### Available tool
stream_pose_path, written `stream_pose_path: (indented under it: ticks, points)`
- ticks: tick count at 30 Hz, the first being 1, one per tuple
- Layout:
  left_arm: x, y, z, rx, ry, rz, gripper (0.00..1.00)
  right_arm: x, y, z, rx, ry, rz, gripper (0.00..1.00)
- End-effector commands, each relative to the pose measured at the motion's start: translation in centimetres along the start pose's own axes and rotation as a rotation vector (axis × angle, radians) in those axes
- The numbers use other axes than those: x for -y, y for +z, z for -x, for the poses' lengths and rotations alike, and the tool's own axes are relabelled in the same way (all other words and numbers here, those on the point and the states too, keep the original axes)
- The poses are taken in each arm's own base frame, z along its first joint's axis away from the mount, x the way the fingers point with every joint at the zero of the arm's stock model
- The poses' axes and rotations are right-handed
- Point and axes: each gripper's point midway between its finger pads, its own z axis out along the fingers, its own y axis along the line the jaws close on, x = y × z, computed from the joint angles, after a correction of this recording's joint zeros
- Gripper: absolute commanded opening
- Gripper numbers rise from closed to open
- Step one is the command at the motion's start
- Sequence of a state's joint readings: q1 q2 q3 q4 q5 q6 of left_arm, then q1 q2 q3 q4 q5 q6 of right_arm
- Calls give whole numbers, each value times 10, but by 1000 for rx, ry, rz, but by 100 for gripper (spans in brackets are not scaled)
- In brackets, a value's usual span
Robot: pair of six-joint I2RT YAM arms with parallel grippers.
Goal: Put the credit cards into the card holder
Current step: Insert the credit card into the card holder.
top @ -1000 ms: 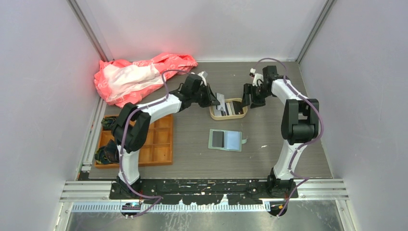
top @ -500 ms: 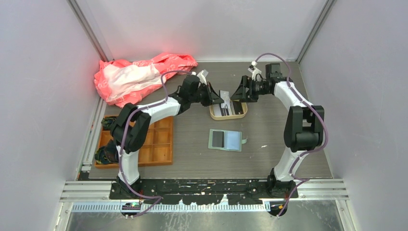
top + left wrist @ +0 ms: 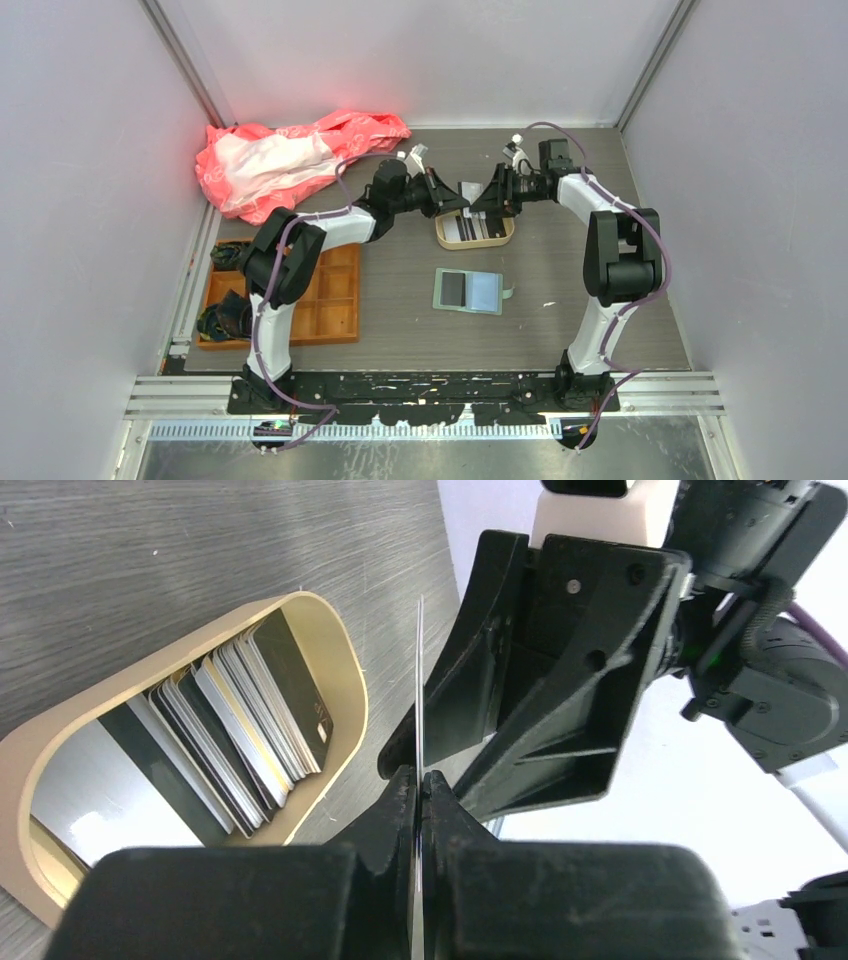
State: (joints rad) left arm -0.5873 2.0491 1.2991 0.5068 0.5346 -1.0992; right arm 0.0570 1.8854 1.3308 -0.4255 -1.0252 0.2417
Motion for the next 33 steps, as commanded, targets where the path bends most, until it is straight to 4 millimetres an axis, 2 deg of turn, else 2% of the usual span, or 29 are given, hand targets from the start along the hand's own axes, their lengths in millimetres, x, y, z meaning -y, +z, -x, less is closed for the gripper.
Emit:
stream_pose_path:
  ticks: [1, 3, 5, 9, 14, 23, 28, 33]
  points:
    - [25, 0, 8, 11, 22, -119, 0, -13, 0, 7, 17, -34, 54, 40]
    - [23, -1, 8, 15, 15, -115, 2, -11, 0, 6, 15, -30, 50, 28]
    - [20, -3, 9, 24, 2, -113, 8, -10, 0, 5, 10, -31, 47, 20]
    - [16, -9, 13, 47, -18, -134, 18, -11, 0, 2, -1, -20, 70, 11]
    - [22, -17, 19, 65, -41, -225, 25, -21, 0, 0, -11, -15, 130, 8]
    - [31, -28, 30, 80, -80, -344, 27, -30, -3, -4, -18, -24, 185, 7]
    - [30, -32, 33, 91, -112, -388, 25, -36, -5, -5, -17, -30, 209, 7]
    - [30, -35, 35, 96, -121, -409, 20, -37, -5, -5, -17, -31, 217, 7]
